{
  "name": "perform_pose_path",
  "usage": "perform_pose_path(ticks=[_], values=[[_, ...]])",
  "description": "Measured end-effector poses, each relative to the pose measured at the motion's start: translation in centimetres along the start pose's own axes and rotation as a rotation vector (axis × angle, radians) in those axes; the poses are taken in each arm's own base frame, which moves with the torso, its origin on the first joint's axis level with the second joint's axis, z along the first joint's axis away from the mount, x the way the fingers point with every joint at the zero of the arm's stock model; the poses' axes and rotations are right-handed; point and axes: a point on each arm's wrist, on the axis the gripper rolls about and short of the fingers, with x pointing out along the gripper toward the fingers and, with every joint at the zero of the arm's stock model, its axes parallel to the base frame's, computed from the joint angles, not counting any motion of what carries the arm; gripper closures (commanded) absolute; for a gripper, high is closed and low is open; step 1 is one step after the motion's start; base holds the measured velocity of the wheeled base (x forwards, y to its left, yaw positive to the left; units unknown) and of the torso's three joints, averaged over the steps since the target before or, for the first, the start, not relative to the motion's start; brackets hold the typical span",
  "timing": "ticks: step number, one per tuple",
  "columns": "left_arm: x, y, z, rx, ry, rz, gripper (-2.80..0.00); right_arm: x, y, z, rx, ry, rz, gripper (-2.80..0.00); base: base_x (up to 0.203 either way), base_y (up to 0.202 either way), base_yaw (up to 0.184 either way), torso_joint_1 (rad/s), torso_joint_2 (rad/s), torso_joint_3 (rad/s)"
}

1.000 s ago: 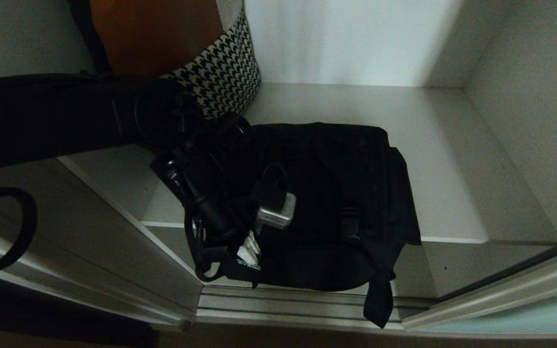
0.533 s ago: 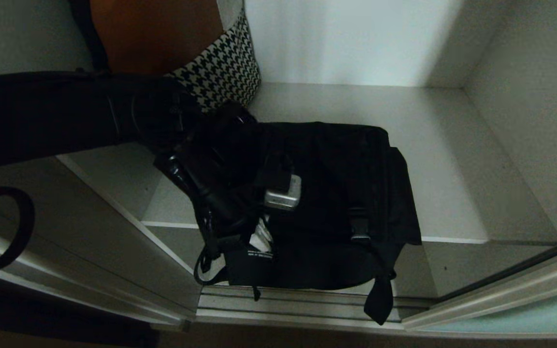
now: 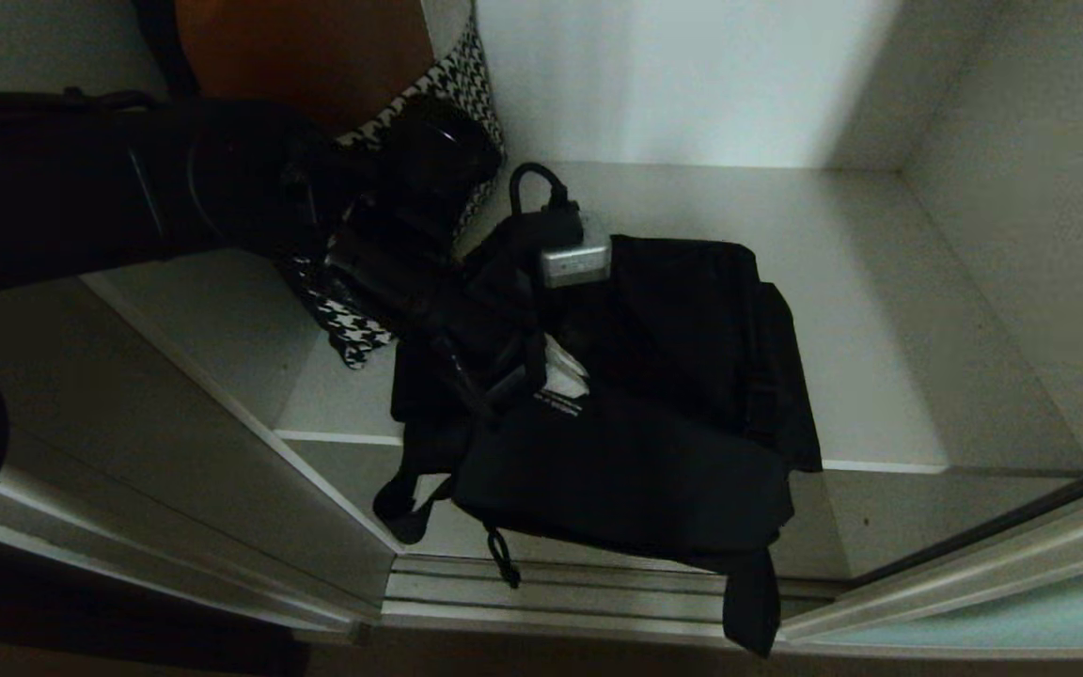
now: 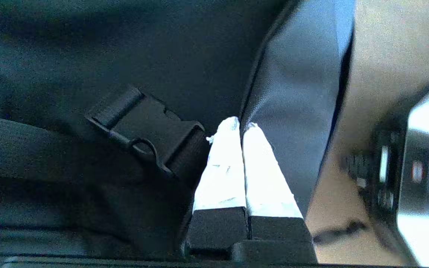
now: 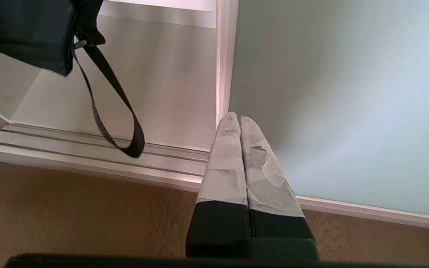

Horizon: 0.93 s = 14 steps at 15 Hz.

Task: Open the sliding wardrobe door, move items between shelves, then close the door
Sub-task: Place the bag on the higher shelf

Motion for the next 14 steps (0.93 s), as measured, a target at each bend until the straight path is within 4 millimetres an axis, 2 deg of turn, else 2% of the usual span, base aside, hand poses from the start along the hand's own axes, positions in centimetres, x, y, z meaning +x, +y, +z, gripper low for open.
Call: perform_pose_path(ticks=[7, 14], values=[[-1.0, 1.9, 2.3, -0.109, -0.168, 0.215, 0.00, 0.0, 0.0, 0.0, 0.000, 0.000, 0.000, 0.00, 0.000, 0.000, 0.000, 0.000, 0.00, 0.000], [0.4, 4.5, 3.1, -0.245, -0.281, 0.483, 0.00, 0.0, 0.0, 0.0, 0.000, 0.000, 0.000, 0.00, 0.000, 0.000, 0.000, 0.000, 0.00, 0.000]])
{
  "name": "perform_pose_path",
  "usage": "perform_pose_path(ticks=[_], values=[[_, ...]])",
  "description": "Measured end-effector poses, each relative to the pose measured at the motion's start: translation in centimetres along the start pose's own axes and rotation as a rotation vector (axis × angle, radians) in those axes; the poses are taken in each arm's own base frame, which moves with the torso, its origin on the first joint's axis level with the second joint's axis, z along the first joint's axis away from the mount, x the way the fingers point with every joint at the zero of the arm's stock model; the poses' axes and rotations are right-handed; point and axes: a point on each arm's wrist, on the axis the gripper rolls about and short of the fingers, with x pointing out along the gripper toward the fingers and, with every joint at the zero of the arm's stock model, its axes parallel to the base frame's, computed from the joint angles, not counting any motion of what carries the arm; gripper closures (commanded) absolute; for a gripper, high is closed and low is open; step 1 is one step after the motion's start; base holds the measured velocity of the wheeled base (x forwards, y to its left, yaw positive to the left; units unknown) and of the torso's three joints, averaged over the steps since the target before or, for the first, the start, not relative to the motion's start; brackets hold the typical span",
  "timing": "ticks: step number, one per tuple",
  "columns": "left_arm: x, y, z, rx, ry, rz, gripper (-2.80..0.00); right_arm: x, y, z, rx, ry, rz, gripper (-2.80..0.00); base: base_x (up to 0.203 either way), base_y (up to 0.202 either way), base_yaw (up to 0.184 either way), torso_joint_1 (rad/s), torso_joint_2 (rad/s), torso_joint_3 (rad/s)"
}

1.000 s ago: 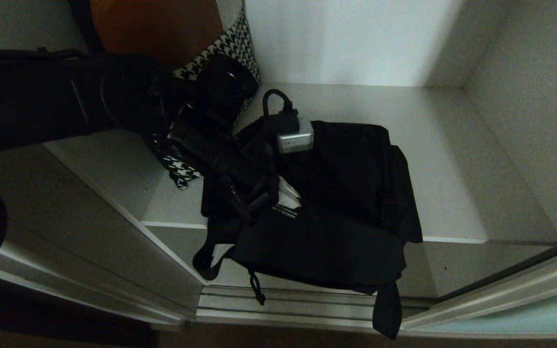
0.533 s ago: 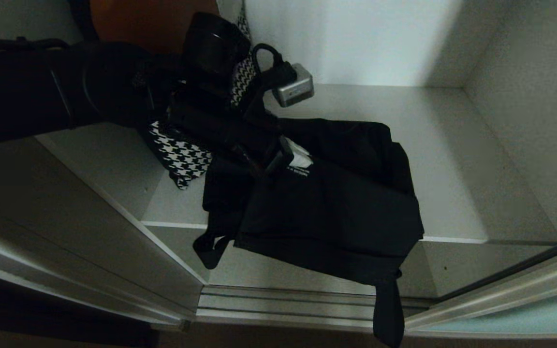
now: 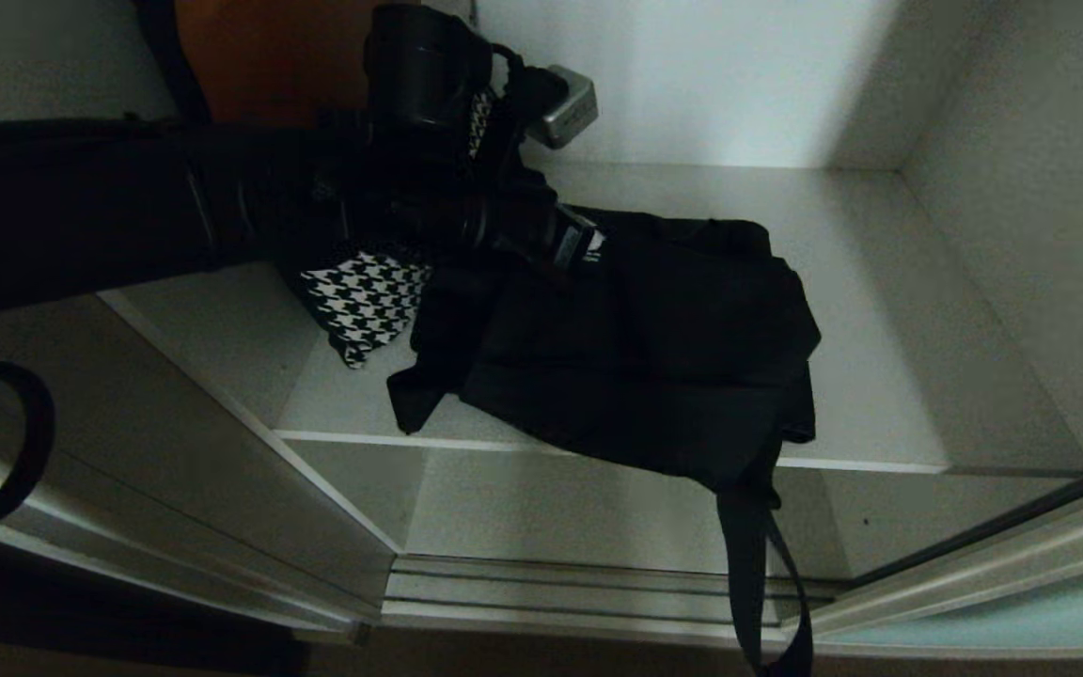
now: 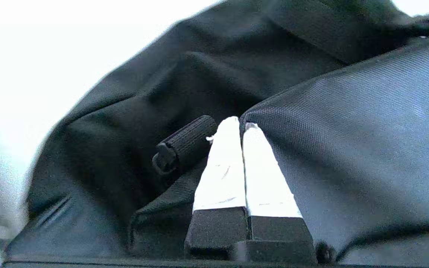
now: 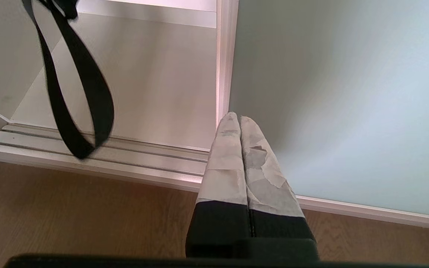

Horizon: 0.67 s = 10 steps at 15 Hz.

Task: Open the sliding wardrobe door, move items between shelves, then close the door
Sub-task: Place the bag on the higher shelf

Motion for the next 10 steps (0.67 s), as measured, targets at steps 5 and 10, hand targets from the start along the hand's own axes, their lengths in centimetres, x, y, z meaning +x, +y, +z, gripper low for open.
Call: perform_pose_path(ticks=[5, 10], values=[[2.7, 0.8, -1.6, -0.070, -0.031, 0.112, 0.00, 0.0, 0.0, 0.0, 0.000, 0.000, 0.000, 0.00, 0.000, 0.000, 0.000, 0.000, 0.00, 0.000], [4.8, 3.4, -4.2, -0.146, -0.072, 0.264, 0.00, 0.0, 0.0, 0.0, 0.000, 0.000, 0.000, 0.00, 0.000, 0.000, 0.000, 0.000, 0.00, 0.000]])
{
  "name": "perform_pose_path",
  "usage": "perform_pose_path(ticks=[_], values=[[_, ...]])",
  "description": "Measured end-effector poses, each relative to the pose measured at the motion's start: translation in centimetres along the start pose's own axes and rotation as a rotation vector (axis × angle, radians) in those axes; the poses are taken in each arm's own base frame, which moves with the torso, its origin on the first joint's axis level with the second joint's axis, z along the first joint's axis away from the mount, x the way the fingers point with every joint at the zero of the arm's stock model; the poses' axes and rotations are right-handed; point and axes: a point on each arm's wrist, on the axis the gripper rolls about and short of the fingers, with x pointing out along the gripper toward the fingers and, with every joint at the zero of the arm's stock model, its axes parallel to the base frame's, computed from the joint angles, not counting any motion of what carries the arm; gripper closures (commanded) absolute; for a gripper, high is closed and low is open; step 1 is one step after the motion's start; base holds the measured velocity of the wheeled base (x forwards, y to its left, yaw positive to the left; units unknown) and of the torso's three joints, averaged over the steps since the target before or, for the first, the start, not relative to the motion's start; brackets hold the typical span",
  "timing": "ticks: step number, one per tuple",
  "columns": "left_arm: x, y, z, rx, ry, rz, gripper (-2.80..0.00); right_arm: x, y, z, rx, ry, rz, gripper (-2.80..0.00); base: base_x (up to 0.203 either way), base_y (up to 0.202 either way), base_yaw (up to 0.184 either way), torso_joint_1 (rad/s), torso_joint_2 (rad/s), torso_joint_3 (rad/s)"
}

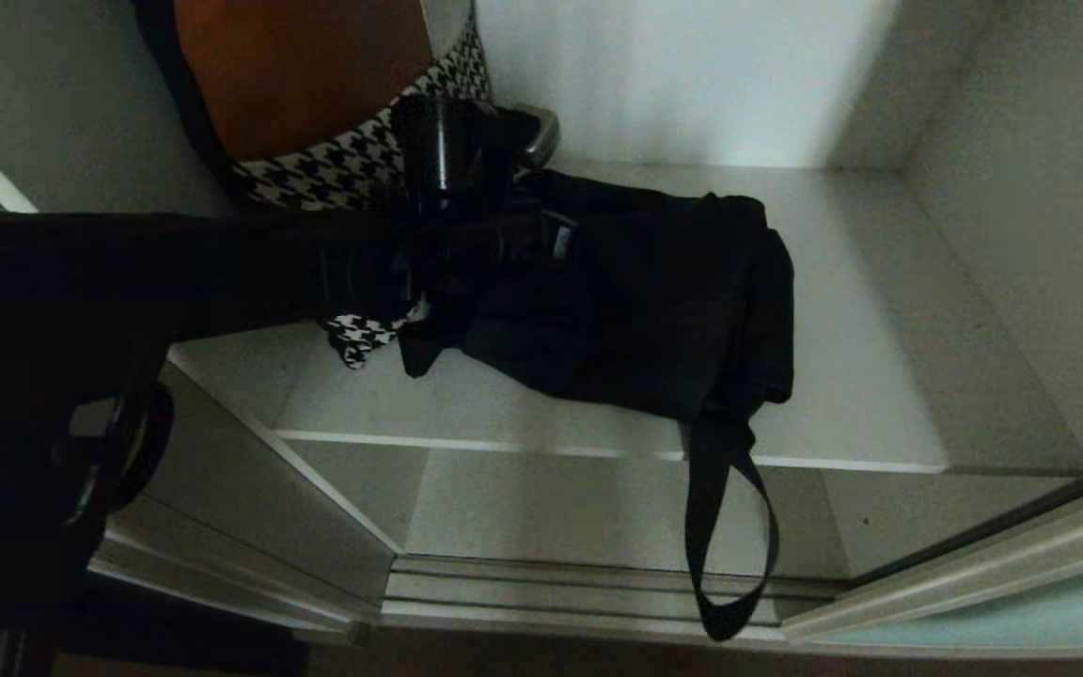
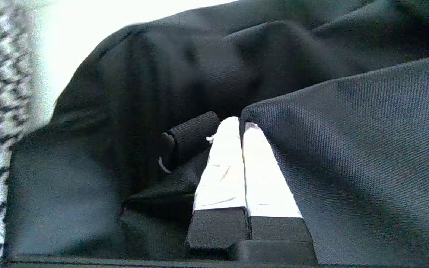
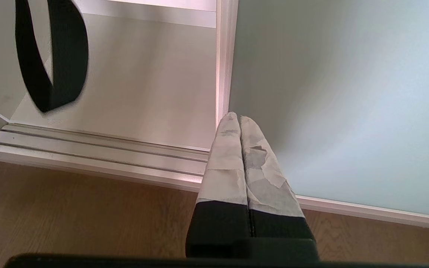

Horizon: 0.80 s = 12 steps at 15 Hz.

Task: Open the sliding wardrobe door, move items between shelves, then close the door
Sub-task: Place the bag on the higher shelf

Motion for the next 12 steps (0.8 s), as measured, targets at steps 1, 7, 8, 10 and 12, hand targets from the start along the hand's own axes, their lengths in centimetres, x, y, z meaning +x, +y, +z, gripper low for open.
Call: perform_pose_path(ticks=[1, 7, 8, 10, 12], values=[[0.4, 0.5, -0.4, -0.019, -0.008, 0.016, 0.00, 0.0, 0.0, 0.0, 0.000, 0.000, 0.000, 0.00, 0.000, 0.000, 0.000, 0.000, 0.00, 0.000], [2.0, 2.3, -2.0, -0.084, -0.099, 0.136, 0.00, 0.0, 0.0, 0.0, 0.000, 0.000, 0.000, 0.00, 0.000, 0.000, 0.000, 0.000, 0.00, 0.000], [2.3, 2.4, -2.2, -0.088, -0.114, 0.165, 0.00, 0.0, 0.0, 0.0, 0.000, 0.000, 0.000, 0.00, 0.000, 0.000, 0.000, 0.000, 0.00, 0.000], [2.7, 2.6, -2.7, -0.106, -0.146, 0.230, 0.00, 0.0, 0.0, 0.0, 0.000, 0.000, 0.000, 0.00, 0.000, 0.000, 0.000, 0.000, 0.00, 0.000], [3.1, 2.5, -3.2, -0.149, -0.148, 0.249, 0.00, 0.0, 0.0, 0.0, 0.000, 0.000, 0.000, 0.00, 0.000, 0.000, 0.000, 0.000, 0.00, 0.000]])
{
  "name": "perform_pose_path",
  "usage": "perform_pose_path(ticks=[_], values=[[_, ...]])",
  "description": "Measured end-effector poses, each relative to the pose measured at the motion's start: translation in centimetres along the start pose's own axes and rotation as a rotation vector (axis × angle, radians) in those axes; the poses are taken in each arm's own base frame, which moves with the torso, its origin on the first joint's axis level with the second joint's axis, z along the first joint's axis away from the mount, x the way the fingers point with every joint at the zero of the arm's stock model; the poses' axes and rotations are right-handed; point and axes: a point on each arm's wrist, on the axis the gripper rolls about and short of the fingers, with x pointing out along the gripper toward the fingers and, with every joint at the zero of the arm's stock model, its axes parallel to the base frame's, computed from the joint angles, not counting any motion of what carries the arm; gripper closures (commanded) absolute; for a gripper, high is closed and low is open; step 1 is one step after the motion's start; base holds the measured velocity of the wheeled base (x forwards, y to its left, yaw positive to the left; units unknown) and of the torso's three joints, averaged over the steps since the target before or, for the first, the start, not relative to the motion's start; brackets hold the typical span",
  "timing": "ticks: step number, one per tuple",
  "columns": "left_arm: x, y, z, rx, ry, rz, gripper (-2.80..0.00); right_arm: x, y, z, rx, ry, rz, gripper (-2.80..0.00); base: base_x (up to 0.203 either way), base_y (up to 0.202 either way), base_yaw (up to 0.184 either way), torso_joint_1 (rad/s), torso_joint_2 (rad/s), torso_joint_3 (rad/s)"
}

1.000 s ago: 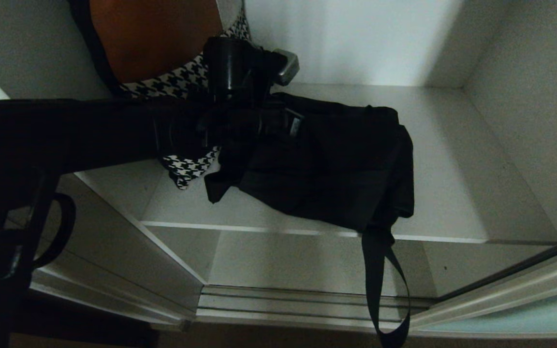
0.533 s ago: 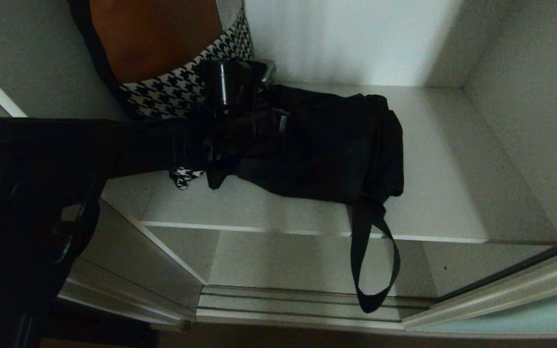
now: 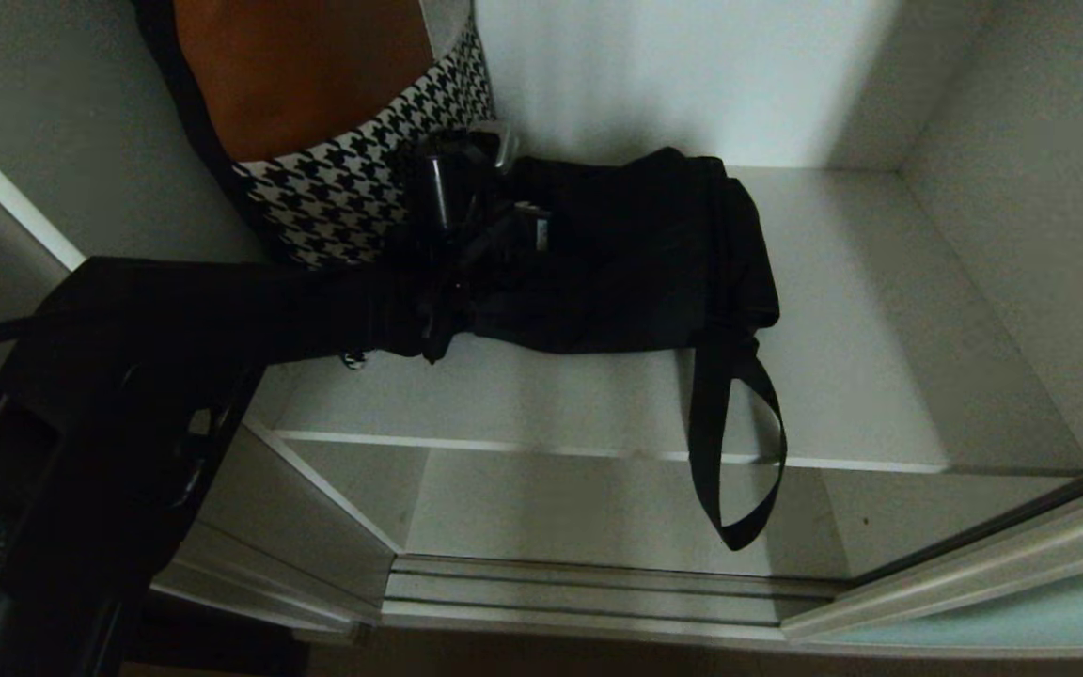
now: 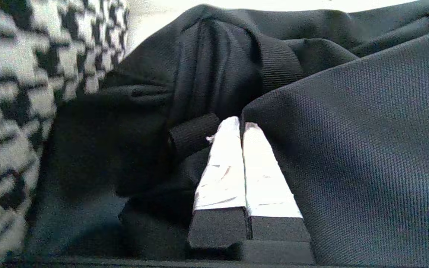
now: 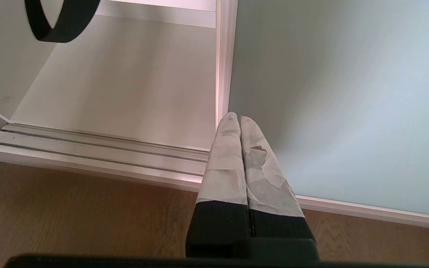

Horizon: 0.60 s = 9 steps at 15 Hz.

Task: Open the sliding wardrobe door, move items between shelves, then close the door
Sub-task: Place the bag on the higher shelf

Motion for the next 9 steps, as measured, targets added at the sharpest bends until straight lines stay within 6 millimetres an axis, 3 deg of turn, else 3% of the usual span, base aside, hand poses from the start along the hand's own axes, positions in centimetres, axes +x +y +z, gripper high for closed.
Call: perform_pose_path(ticks=[6, 9], values=[[0.3, 0.0, -0.6, -0.047, -0.028, 0.087, 0.00, 0.0, 0.0, 0.0, 0.000, 0.000, 0.000, 0.00, 0.000, 0.000, 0.000, 0.000, 0.00, 0.000], [-0.2, -0.1, 0.5, -0.039, -0.005, 0.054, 0.00, 0.0, 0.0, 0.0, 0.000, 0.000, 0.000, 0.00, 0.000, 0.000, 0.000, 0.000, 0.00, 0.000]])
